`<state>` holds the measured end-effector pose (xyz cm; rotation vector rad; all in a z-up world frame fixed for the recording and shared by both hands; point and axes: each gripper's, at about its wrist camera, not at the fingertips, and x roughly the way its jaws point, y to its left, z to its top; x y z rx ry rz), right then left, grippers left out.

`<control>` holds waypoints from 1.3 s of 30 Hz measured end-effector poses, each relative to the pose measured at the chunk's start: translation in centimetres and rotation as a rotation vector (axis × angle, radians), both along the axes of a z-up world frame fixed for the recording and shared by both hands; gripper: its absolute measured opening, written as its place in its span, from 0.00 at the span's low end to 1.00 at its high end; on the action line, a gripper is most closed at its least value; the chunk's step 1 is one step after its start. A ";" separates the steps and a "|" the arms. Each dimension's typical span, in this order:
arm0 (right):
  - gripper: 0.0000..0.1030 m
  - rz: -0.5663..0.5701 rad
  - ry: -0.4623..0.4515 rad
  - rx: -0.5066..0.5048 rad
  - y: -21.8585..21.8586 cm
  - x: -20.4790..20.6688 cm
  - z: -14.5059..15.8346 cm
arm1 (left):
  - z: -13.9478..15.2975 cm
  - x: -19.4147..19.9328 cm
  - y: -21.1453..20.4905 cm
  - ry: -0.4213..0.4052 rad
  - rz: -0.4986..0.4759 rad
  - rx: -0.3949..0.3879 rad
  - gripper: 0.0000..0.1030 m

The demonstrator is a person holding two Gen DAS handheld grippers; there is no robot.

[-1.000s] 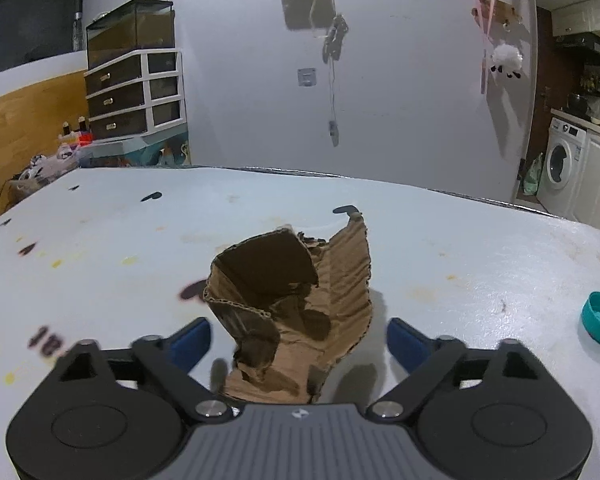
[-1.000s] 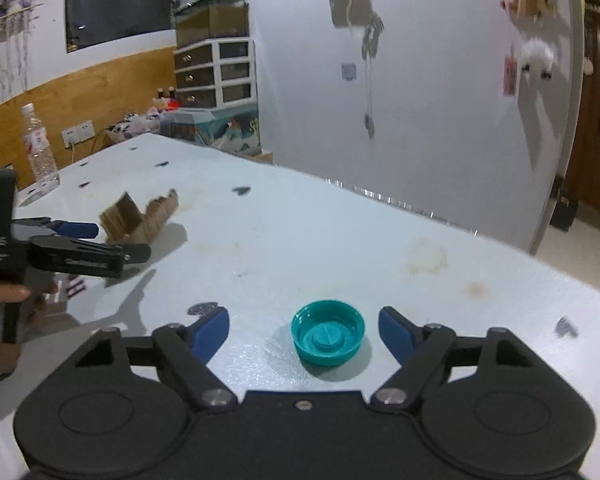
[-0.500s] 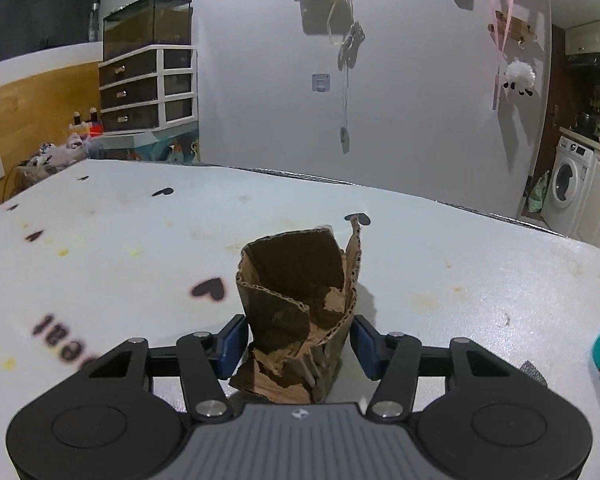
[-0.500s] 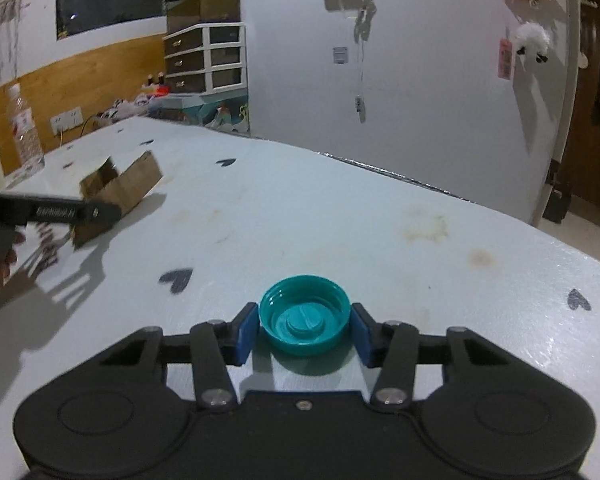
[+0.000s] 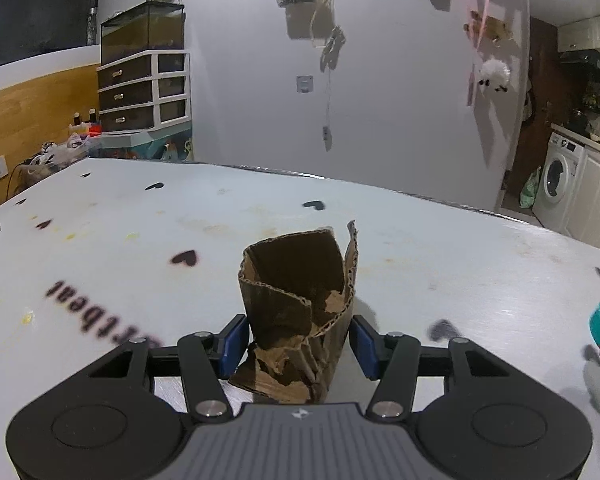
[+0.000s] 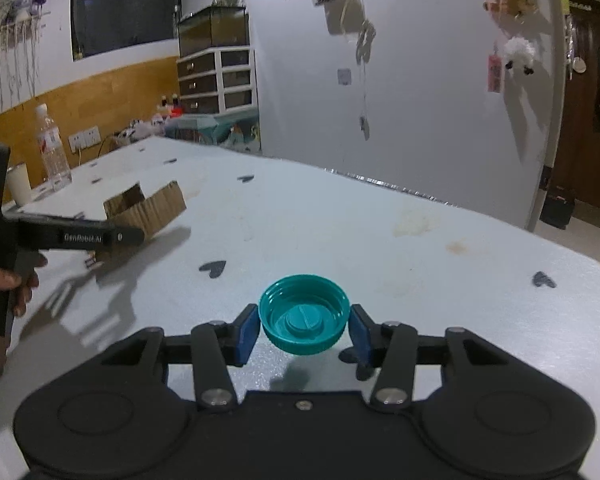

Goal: Collect trash
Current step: 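Carry the cardboard and teal cap with both tools over the yellow bin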

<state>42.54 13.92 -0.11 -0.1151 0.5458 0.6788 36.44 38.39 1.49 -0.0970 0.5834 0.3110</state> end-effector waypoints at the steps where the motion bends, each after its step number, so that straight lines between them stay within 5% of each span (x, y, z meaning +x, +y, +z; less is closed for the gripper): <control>1: 0.48 -0.003 -0.006 0.003 -0.4 -0.3 0.3 | 0.2 -0.4 -0.6 -0.008 -0.006 -0.001 0.54; 39: 0.48 -0.227 -0.082 0.059 -20.3 -10.8 3.2 | 4.0 -9.7 -24.9 -0.091 -0.266 0.024 0.54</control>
